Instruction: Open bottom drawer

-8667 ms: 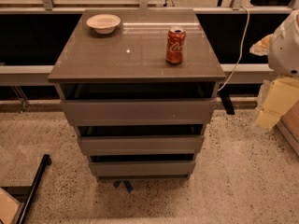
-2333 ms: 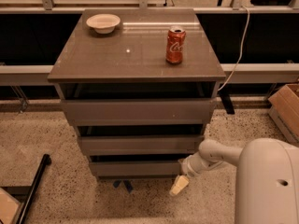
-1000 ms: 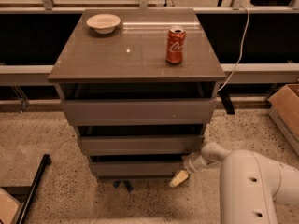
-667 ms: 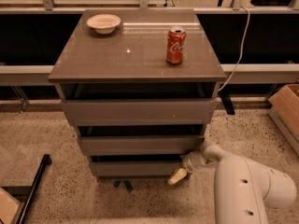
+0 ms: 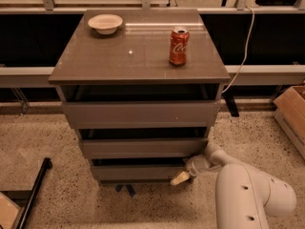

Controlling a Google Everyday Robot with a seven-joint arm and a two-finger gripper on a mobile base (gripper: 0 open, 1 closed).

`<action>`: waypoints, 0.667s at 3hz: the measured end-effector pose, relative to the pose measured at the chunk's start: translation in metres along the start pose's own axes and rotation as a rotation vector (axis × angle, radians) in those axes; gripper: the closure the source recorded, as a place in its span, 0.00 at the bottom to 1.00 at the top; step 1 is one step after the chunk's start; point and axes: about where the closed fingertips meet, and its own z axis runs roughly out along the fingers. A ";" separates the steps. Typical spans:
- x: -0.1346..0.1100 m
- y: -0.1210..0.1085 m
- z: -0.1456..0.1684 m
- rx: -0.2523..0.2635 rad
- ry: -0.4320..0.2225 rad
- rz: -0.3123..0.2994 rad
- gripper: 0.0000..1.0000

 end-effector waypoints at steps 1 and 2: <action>0.004 0.026 0.000 -0.034 -0.012 0.016 0.41; 0.004 0.050 -0.007 -0.059 -0.018 0.030 0.66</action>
Offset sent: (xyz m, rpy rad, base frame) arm -0.1347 0.0430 0.0448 0.0957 0.1555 0.0517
